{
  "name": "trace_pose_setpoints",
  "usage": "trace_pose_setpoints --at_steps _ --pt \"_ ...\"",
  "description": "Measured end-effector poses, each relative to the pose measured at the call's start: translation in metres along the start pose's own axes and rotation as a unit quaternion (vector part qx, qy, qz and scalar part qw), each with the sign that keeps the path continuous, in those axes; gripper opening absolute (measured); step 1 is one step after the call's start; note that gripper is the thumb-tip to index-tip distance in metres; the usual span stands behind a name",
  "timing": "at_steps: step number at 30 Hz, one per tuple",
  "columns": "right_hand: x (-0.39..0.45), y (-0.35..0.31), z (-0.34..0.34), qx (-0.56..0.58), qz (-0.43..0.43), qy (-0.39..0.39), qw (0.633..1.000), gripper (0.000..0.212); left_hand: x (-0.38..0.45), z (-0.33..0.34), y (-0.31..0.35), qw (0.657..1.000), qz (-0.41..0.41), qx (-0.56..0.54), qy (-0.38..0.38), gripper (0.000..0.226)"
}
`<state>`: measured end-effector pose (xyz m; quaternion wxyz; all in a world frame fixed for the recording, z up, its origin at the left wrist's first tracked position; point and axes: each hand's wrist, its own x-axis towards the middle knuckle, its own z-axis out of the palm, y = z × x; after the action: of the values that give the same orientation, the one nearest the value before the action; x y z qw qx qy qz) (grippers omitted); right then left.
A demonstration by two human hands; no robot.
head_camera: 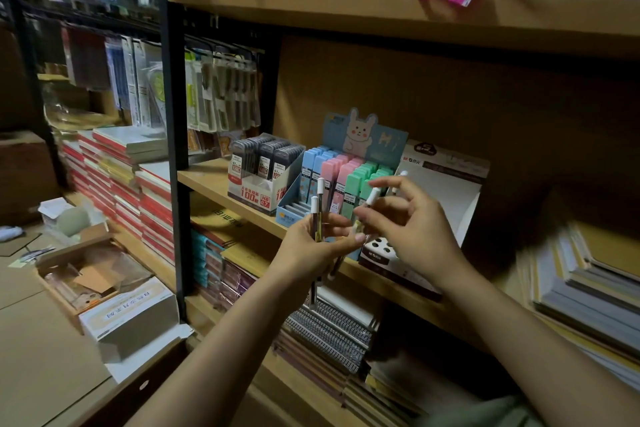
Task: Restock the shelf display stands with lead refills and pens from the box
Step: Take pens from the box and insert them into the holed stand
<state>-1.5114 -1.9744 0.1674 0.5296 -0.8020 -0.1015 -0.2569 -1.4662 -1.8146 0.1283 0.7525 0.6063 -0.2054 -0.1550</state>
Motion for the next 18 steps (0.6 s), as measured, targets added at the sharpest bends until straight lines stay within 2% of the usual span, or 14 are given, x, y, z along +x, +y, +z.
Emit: trace_pose_setpoints --at_steps 3,6,8,11,16,18 --pt "0.007 -0.004 -0.013 0.03 0.002 0.041 0.999 0.035 0.001 -0.002 0.002 0.998 -0.044 -0.027 -0.034 0.054" --pt "0.011 -0.006 -0.03 -0.037 -0.063 0.117 0.99 0.035 0.004 -0.001 0.001 0.991 -0.098 -0.065 -0.062 0.028" --pt "0.011 -0.006 -0.037 -0.113 -0.103 0.143 0.978 0.036 0.004 0.001 0.0 0.99 -0.106 -0.066 -0.07 0.024" --pt "0.009 -0.002 -0.037 -0.16 -0.14 0.153 0.965 0.034 0.003 0.003 -0.002 0.99 -0.095 -0.071 -0.073 0.022" --pt "0.01 0.005 -0.034 -0.165 -0.124 0.137 0.969 0.033 0.001 0.0 -0.003 0.989 -0.066 -0.094 -0.098 0.028" --pt "0.011 0.006 -0.034 -0.17 -0.115 0.13 0.97 0.031 0.001 -0.001 -0.004 0.992 -0.048 -0.065 -0.096 0.029"
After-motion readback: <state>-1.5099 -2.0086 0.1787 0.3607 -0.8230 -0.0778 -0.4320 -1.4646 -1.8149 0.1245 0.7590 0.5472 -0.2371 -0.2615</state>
